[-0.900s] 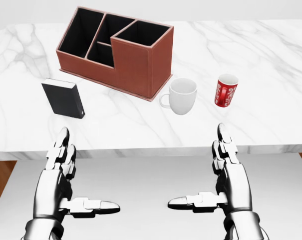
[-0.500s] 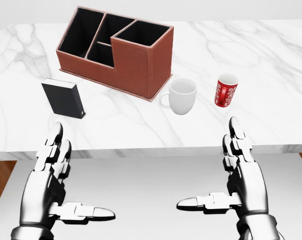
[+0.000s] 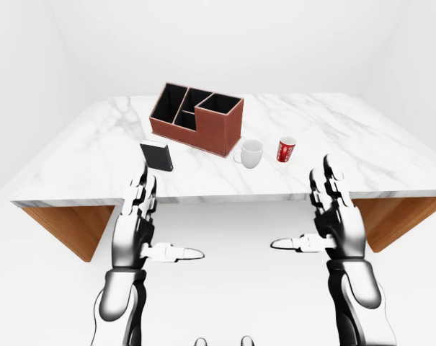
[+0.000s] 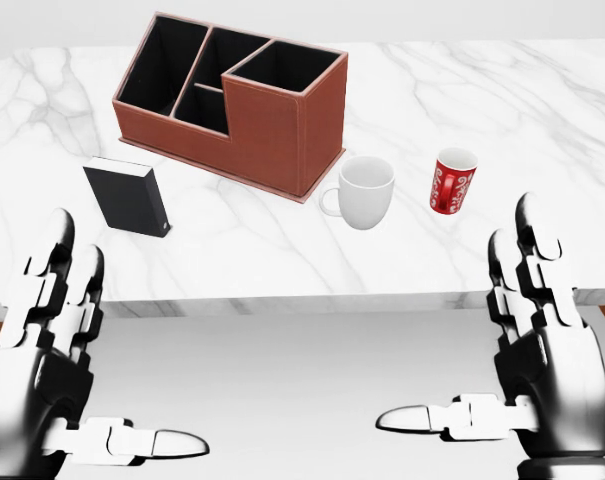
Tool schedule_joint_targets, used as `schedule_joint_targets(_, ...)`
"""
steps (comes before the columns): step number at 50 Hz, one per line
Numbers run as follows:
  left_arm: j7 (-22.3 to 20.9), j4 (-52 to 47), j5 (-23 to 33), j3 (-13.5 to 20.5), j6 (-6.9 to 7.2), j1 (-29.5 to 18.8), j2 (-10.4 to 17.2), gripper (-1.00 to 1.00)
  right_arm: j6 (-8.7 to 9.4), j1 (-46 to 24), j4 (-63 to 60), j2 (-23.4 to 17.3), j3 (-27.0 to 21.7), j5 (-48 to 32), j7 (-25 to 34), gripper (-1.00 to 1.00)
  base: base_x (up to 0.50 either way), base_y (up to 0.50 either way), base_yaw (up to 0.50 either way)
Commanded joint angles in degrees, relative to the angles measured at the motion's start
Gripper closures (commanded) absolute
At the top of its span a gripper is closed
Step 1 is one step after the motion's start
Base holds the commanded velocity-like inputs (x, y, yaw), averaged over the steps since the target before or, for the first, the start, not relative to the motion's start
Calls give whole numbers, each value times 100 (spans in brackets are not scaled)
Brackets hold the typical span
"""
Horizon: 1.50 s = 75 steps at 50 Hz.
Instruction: Pick up the red mug and place it to the right of the caddy.
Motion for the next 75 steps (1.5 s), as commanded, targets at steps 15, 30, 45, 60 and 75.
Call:
schedule_joint_targets(15, -108, -758, -89, 116, 0, 210, -57, -100, 0, 377, -1017, 99, -52, 83, 252, -100, 12, 0, 0)
schedule_joint_targets(30, -104, -781, -65, 67, 0, 252, -61, -100, 0, 417, -1102, 119, -86, 270, 296, -100, 50, 0, 0)
schedule_joint_targets(45, -171, -617, -87, 73, 0, 472, -78, -100, 0, 429, -1207, 122, -164, 347, 359, -100, 50, 0, 0)
schedule_joint_targets(60, -197, -811, -106, 84, 0, 545, -87, -100, 0, 416, -1192, 127, -188, 338, 379, -100, 50, 0, 0)
schedule_joint_targets(75, -234, -919, -141, 140, 0, 570, -103, -100, 0, 412, -1162, 126, -179, 299, 383, -100, 50, 0, 0)
